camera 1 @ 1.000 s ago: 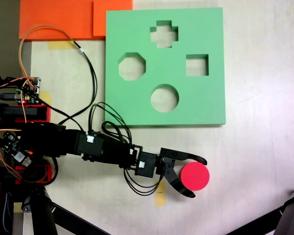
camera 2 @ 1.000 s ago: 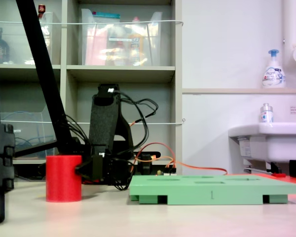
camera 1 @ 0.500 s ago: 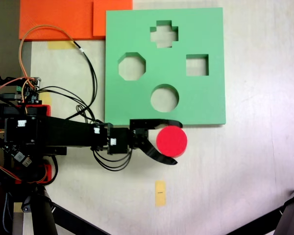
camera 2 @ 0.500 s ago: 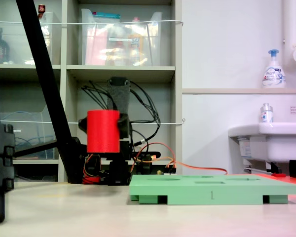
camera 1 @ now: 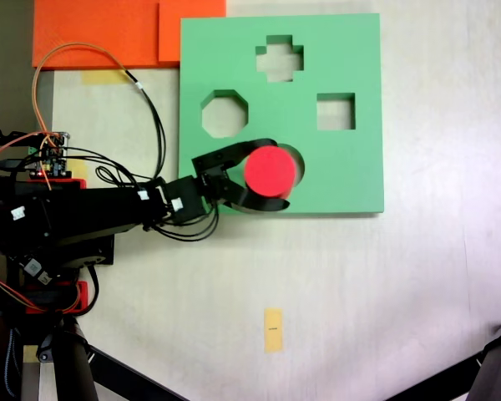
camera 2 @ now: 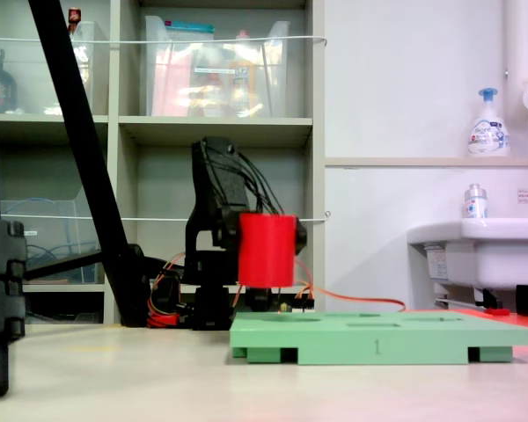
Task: Put the cylinder block into the corresponding hole
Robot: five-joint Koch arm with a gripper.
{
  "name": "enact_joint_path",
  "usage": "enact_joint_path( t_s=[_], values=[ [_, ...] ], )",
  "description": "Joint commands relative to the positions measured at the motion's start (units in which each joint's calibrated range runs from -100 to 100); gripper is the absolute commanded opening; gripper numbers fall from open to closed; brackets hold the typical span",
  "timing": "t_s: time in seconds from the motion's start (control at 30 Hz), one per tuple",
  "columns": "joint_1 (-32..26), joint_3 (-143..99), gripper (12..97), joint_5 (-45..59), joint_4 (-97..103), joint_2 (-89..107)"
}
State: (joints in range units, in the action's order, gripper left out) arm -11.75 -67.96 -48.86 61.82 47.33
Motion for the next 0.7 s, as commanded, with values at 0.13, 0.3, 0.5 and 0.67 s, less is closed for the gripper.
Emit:
enact_joint_path(
  t_s=[0.13, 0.3, 0.5, 0.67],
  values=[
    [-0.4, 4.2, 20.4, -0.5, 2.0, -6.8],
    [-0.8, 5.9, 20.4, -1.0, 6.1, -15.9],
    [-1.4, 9.2, 20.5, -1.0, 7.1, -22.3],
    [-2.1, 11.1, 20.5, -1.2, 7.1, -24.8]
  ],
)
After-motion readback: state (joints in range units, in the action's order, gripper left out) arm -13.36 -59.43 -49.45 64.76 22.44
